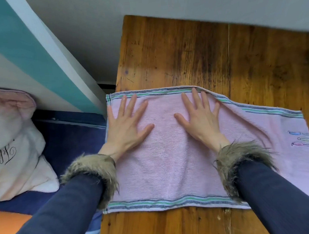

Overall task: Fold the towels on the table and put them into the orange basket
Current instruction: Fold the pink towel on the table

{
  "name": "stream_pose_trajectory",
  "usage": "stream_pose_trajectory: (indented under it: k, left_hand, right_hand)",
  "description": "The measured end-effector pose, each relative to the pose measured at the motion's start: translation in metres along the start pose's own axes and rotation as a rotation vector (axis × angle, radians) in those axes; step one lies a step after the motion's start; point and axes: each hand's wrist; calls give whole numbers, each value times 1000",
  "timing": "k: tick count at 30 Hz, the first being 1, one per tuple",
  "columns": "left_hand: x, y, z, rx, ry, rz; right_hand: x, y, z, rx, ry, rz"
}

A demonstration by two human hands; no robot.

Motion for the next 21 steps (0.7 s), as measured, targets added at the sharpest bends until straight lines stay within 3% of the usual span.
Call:
stream_pose_trajectory:
  k: [7,12,17,21]
  left_hand:
    - [8,10,0,31,-5,-70]
    - [-9,22,63,-66,-83,21]
    - [-13,34,157,-21,-290,58]
    - [-9,37,212,53,-338,37]
  right_hand:
    - [-5,8,1,105,57,-30]
    - [-52,21,31,296,139,265]
    - [-99,47,120,312,-90,417]
    - [-121,58,194,460,-319,455]
Point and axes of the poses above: each hand's wrist, its own x-axis towards the middle knuckle, its own y-axis out of the back of the hand, z = x × y, and after that the axes turned 15 degrees about x, right-handed
